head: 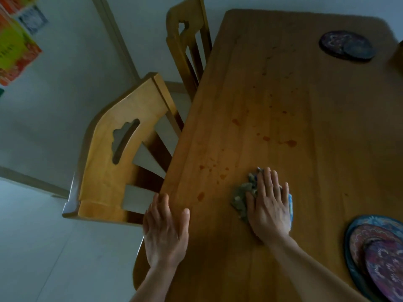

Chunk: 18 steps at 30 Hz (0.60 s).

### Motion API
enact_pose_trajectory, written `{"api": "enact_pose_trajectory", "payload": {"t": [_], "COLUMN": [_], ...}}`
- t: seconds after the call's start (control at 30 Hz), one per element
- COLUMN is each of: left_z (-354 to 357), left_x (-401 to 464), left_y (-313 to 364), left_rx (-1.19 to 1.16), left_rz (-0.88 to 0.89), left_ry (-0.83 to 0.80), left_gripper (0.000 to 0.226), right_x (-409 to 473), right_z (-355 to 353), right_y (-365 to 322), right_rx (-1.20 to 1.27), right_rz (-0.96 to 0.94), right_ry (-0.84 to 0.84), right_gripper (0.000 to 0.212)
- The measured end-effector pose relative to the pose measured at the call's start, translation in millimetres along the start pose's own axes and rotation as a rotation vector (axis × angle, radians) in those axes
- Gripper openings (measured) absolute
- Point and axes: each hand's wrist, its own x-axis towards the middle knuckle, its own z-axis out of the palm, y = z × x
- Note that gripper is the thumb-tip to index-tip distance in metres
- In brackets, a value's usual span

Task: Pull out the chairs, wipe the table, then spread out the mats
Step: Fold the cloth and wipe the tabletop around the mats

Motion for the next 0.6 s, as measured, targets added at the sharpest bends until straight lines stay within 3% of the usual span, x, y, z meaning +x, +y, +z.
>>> {"api": "enact_pose_trajectory", "payload": {"t": [0.17, 0.27, 0.43, 0.6], "left_z": [0, -1, -3, -5], "left_x": [3, 2, 0, -1], "left_y": [0, 0, -2, -3], "left_rx": [-0.020, -0.033, -0.113, -0.195], "left_rz": [-0.001, 0.007, 0.038, 0.028], "left_ry": [0.012, 0.017, 0.057, 0.074], "left_gripper": [0.092, 0.091, 0.085, 0.083], "right_x": [104, 132, 75, -5], "right_z": [8, 12, 15, 14], "right_y": [-52, -87, -116, -60], "right_rx": [0.064, 0.115, 0.152, 0.085], "right_rz": [-0.082, -0.226, -0.684, -0.961], "right_ry": [-0.055, -0.164, -0.283, -0.320], "right_gripper": [0.065, 0.058, 0.064, 0.072]}}
